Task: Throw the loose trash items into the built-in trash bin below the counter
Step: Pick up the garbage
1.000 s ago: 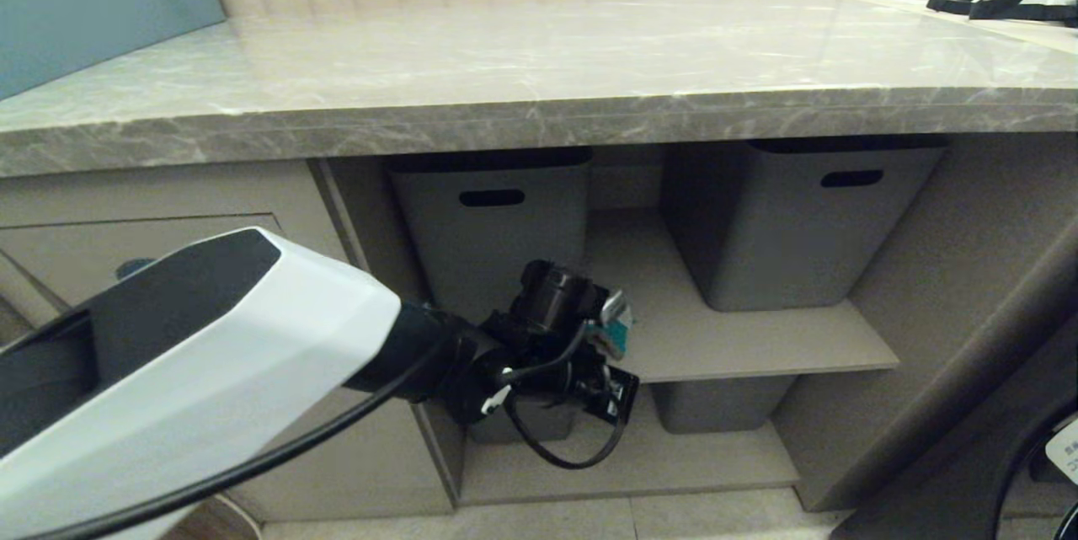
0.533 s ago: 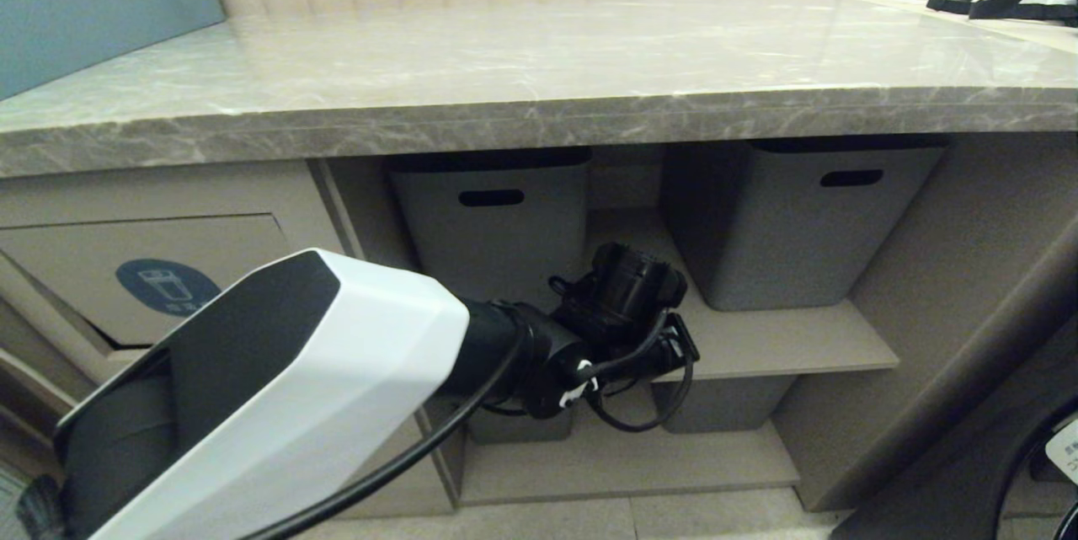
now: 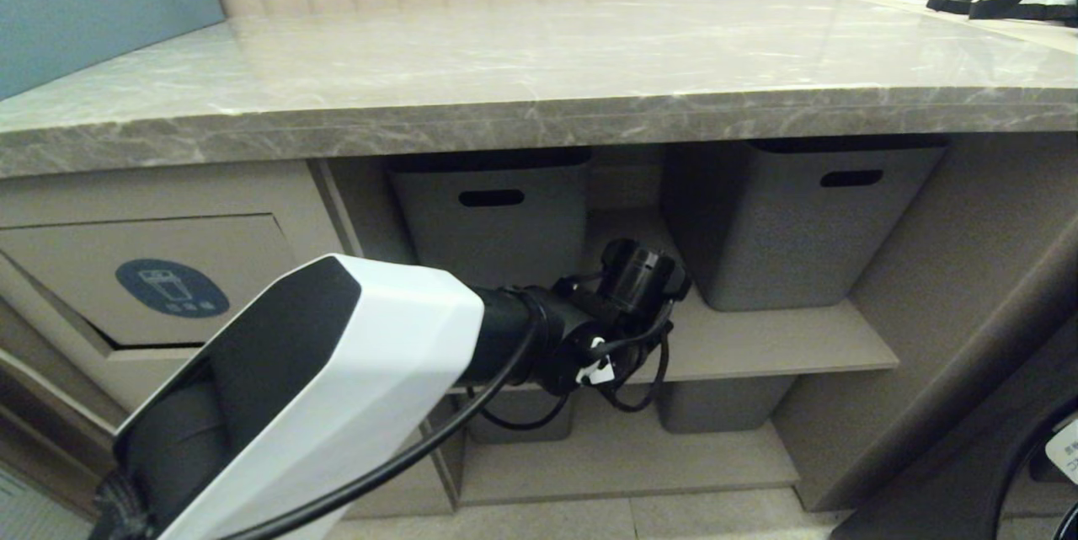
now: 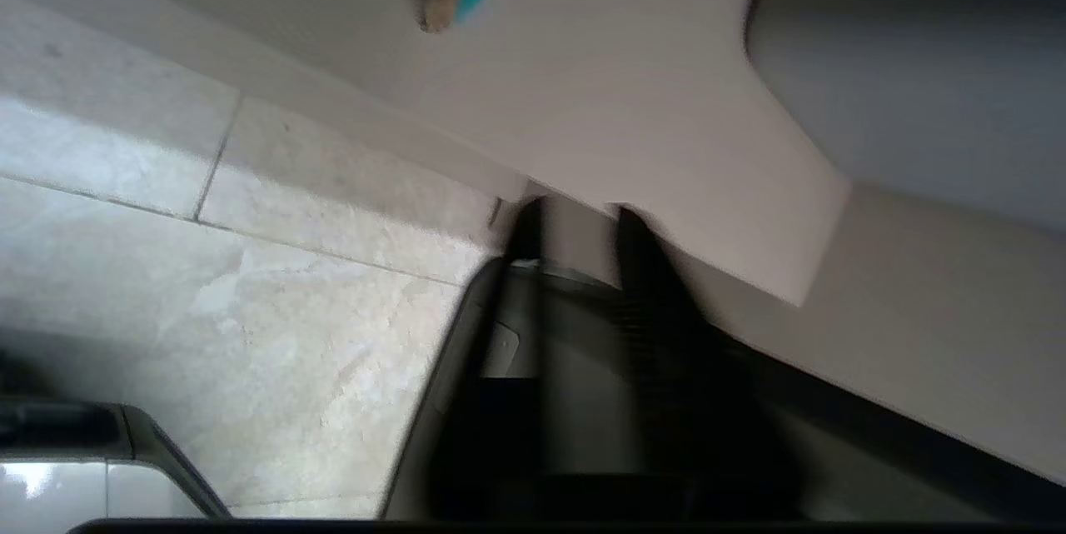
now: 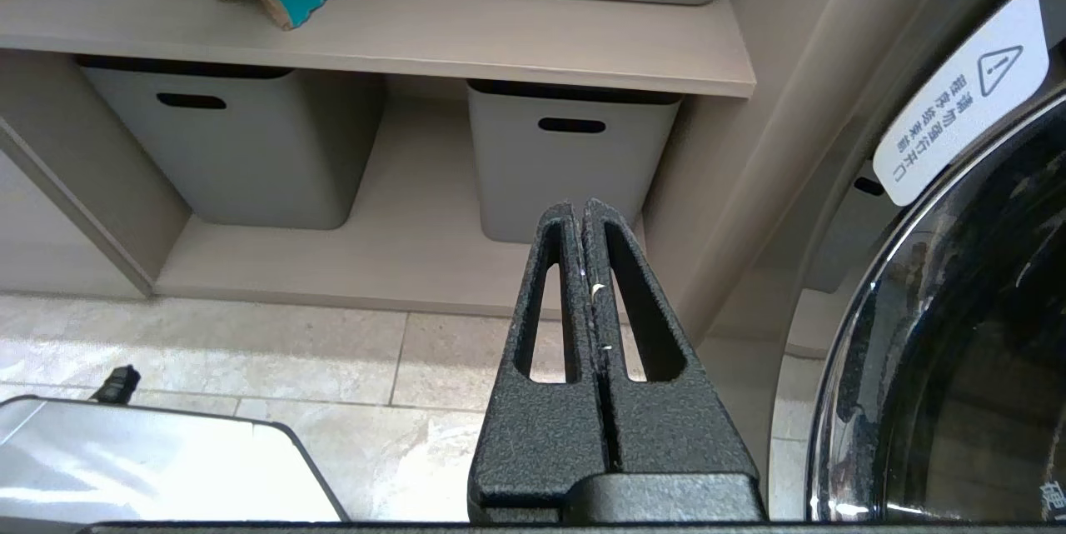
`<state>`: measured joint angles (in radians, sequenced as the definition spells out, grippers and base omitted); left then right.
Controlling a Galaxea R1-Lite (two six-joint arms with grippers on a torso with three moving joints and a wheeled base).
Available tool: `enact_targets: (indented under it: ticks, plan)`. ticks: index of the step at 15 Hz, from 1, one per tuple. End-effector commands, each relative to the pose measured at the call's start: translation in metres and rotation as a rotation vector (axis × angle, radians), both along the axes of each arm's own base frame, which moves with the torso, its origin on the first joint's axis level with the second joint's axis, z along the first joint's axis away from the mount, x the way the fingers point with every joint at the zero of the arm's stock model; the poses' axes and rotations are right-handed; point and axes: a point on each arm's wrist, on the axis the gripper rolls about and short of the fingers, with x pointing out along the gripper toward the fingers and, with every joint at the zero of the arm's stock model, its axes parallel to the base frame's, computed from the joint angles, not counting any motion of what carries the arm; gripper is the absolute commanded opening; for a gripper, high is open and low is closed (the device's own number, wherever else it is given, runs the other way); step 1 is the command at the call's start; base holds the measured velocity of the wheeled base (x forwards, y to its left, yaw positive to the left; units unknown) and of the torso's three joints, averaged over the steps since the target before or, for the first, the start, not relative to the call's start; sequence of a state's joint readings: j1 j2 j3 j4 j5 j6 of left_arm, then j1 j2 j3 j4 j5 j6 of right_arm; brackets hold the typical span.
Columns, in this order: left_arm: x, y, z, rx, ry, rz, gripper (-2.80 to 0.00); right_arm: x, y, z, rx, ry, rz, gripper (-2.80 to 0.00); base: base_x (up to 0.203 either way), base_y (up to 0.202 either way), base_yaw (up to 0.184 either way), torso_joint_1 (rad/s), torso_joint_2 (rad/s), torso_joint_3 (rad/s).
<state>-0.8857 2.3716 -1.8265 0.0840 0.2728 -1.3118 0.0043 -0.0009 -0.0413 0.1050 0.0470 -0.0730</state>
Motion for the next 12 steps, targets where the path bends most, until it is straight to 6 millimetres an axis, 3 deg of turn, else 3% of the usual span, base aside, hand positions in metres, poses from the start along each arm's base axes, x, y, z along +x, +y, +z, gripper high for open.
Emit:
enact_targets:
  ticks: [1,7,12]
  plan:
    - [0.002,-0.001,-0.007,0.008,0.011,0.014,0.00,0.000,0.000,0.000,-0.001,0.000,0.001,-2.80,0.000,0.000,0.000,0.000,0.00,0.000]
    - [0.018,0.000,-0.002,-0.092,0.007,0.156,0.00,0.000,0.000,0.000,-0.001,0.000,0.001,-2.80,0.000,0.000,0.000,0.000,0.00,0.000]
    - [0.023,0.002,-0.018,-0.048,-0.004,0.239,0.00,0.000,0.000,0.000,-0.001,0.000,0.001,-2.80,0.000,0.000,0.000,0.000,0.00,0.000]
